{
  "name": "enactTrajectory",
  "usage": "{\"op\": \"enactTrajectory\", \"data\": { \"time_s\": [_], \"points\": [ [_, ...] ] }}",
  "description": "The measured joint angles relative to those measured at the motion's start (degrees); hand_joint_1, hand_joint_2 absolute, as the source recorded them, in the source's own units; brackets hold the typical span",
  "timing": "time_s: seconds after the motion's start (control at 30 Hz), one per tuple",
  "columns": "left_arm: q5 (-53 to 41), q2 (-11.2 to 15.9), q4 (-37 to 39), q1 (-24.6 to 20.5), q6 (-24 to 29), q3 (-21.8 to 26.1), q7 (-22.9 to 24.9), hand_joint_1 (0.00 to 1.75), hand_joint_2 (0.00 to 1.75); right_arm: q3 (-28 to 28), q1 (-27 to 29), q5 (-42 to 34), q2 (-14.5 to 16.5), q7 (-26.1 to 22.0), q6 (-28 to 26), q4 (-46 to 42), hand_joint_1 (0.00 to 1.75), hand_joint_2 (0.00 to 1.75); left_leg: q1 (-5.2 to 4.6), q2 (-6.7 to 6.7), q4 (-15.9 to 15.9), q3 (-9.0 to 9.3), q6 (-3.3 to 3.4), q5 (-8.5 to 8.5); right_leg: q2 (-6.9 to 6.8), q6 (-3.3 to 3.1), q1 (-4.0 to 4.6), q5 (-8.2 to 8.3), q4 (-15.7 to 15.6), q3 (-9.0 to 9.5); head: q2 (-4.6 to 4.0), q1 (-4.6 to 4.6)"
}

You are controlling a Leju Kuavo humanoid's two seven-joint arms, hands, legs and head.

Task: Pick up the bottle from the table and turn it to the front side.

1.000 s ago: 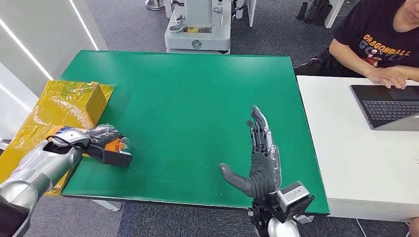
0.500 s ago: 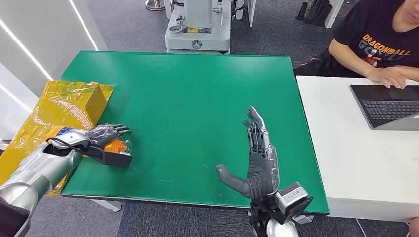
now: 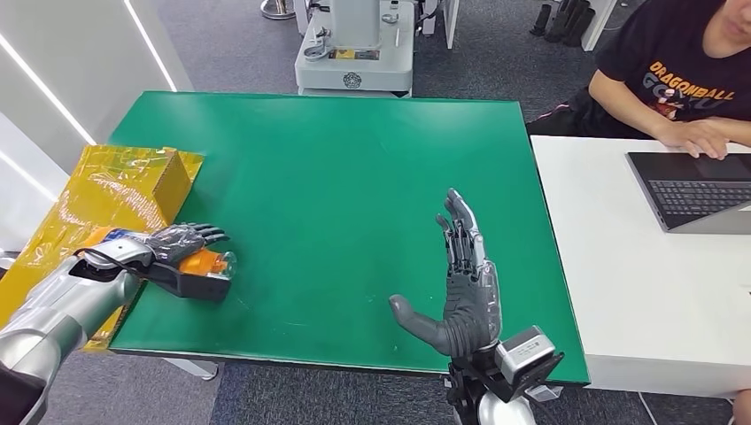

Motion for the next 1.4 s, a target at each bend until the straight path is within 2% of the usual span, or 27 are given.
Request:
{"op": "enactTrajectory", "data": {
  "time_s": [0.3, 0.53, 1.07, 1.17, 1.27, 1.4],
  "points": [
    [-0.7, 2.1, 0.0, -0.3, -0.5, 0.1, -1.8, 0.00, 1.75, 0.0, 0.0, -0.1, -0.1, -0.6, -0.9, 0.0, 0.00, 1.75, 0.00, 0.01, 0.0, 0.00, -0.01, 0.01, 0.02, 0.00, 0.00, 0.00, 0.0, -0.03, 0.00, 0.00],
    [-1.7, 4.8, -0.7, -2.7, -0.2, 0.3, -3.9, 0.00, 1.75, 0.0, 1.1, 0.1, -0.5, -1.2, -1.8, -0.4, 0.00, 1.75, 0.00, 0.01, 0.0, -0.01, -0.01, 0.01, 0.02, 0.00, 0.00, 0.00, 0.0, -0.04, 0.00, 0.01],
    [0.5, 10.7, -8.7, -4.2, 0.5, 0.8, -6.0, 0.00, 1.75, -1.1, 3.5, 2.3, -0.4, -1.3, 1.4, -1.8, 0.00, 1.75, 0.00, 0.02, 0.0, -0.01, -0.01, 0.01, 0.03, -0.01, 0.00, 0.00, 0.0, -0.03, 0.00, 0.01],
    [5.2, 12.7, -14.1, -2.5, 1.0, 2.7, -6.1, 0.00, 1.75, -1.6, 4.1, 2.5, -0.4, -1.3, 1.4, -2.2, 0.00, 1.75, 0.00, 0.06, 0.0, -0.01, -0.03, 0.00, 0.07, -0.01, -0.01, -0.01, 0.0, -0.03, 0.00, 0.01],
    [10.9, 14.9, -22.2, 2.2, 1.8, 6.7, -6.0, 0.00, 1.75, -2.1, 4.6, 2.6, -0.4, -1.4, 1.4, -2.5, 0.00, 1.75, -0.02, 0.13, 0.0, 0.01, -0.08, -0.05, 0.14, -0.02, -0.02, -0.03, 0.0, -0.07, 0.00, 0.01],
    [18.7, 14.1, -30.9, 9.0, 5.7, 13.7, -8.9, 0.00, 1.75, -2.7, 4.7, 2.8, -0.4, -1.4, 1.5, -2.7, 0.00, 1.75, -0.03, 0.10, 0.0, 0.01, -0.08, -0.05, 0.10, -0.03, -0.03, -0.05, -0.1, -0.09, 0.00, 0.01]
  ]
}}
